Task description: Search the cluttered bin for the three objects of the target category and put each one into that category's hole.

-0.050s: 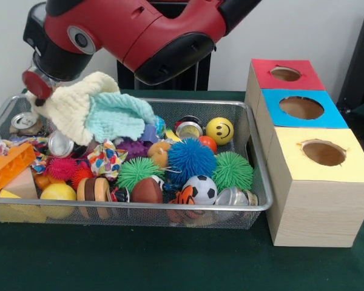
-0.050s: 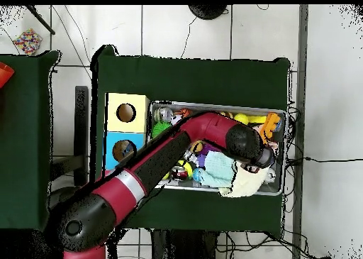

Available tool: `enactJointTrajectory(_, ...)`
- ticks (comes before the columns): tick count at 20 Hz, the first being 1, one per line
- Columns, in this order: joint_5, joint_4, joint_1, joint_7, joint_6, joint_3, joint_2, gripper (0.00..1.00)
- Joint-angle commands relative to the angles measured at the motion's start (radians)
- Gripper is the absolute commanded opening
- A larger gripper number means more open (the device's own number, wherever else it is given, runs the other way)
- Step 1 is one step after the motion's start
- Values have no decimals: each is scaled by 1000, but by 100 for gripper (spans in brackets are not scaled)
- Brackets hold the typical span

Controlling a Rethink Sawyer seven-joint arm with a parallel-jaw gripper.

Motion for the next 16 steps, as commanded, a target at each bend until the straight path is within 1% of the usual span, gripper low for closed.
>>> enactJointTrajectory(1, -6, -27, -5, -15, 120, 14, 64, 0)
enactJointTrajectory(5, 9, -27, 2, -7, 164, 11, 80, 0)
enactJointTrajectory(6, 13, -35, 3, 14, 167, 8, 87, 0)
enactJointTrajectory(8, 49, -62, 3, 98, 150, 15, 81, 0)
enactJointTrajectory(9, 57, -68, 5, 117, 146, 17, 82, 0)
enactJointTrajectory(16, 41, -40, 25, 81, 175, 0, 102, 0)
